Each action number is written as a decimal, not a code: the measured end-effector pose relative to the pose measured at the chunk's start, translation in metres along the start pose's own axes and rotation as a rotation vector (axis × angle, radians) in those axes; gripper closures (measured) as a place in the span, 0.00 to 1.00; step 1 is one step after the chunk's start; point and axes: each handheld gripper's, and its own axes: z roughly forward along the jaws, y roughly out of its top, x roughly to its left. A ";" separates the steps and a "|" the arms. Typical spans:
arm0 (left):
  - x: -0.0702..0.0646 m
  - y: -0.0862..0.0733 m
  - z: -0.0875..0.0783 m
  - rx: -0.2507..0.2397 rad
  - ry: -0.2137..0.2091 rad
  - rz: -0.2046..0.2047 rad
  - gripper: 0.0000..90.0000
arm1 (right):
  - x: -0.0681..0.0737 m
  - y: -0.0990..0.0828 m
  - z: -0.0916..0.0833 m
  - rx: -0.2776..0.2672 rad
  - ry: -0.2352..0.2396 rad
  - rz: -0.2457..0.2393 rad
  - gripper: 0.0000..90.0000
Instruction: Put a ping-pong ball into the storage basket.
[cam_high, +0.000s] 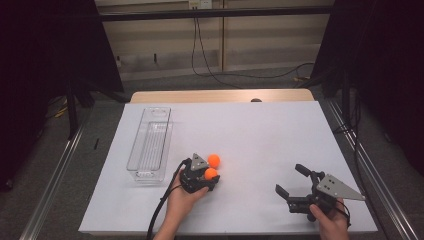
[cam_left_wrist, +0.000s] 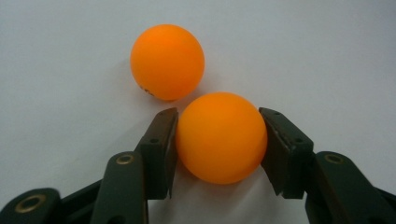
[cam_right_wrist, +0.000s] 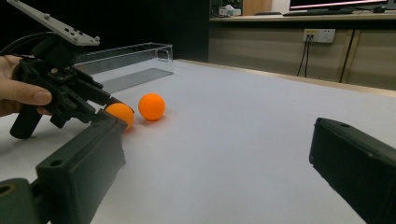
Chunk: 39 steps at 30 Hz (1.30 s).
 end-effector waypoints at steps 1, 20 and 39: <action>0.000 0.000 0.000 0.001 -0.001 -0.006 0.56 | 0.000 0.000 0.000 0.004 0.002 -0.005 0.03; 0.004 0.002 -0.009 -0.002 -0.017 -0.025 0.56 | 0.000 0.000 0.001 0.006 -0.001 -0.008 0.03; 0.006 0.007 -0.017 -0.015 -0.043 -0.044 0.56 | -0.002 0.000 0.002 0.002 -0.013 0.000 0.03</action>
